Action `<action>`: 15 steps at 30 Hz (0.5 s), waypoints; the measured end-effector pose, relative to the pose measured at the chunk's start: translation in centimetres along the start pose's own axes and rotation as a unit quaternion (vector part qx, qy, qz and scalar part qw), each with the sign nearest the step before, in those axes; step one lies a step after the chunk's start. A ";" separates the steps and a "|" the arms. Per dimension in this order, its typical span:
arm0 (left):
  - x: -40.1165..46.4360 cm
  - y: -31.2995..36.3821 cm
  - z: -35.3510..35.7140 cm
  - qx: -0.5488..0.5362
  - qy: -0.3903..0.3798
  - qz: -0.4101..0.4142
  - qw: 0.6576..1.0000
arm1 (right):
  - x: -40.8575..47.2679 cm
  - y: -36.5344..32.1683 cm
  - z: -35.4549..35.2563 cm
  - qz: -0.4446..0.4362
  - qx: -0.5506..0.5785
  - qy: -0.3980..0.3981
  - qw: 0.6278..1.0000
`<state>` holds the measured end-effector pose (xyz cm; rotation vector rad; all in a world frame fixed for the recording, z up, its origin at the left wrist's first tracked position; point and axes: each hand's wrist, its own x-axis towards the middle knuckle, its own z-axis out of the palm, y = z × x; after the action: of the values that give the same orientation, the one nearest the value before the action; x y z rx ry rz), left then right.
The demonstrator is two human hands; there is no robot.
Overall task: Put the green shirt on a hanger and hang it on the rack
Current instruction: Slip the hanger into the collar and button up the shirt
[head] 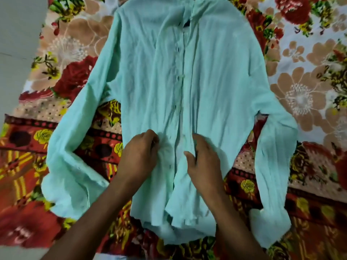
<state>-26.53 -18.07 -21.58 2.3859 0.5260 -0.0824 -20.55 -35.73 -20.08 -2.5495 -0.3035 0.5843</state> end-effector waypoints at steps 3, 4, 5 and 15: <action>-0.9 -0.3 -0.4 -0.028 0.043 0.001 0.999 | -0.9 1.2 -0.8 -0.024 0.063 0.041 0.997; -1.2 -0.2 -0.5 -0.028 0.062 0.002 0.998 | -1.2 1.4 -1.1 -0.025 0.075 0.055 0.995; -1.6 0.1 -0.7 -0.023 0.083 0.003 0.996 | -1.5 1.4 -1.3 -0.024 0.076 0.067 0.995; -7.7 2.3 2.4 0.074 0.043 -0.004 0.996 | -6.1 0.7 1.2 -0.118 -0.119 0.024 0.986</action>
<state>-32.51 -23.86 -20.53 2.5401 0.5884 -0.0222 -26.43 -37.76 -19.21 -2.6945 -0.6848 0.4154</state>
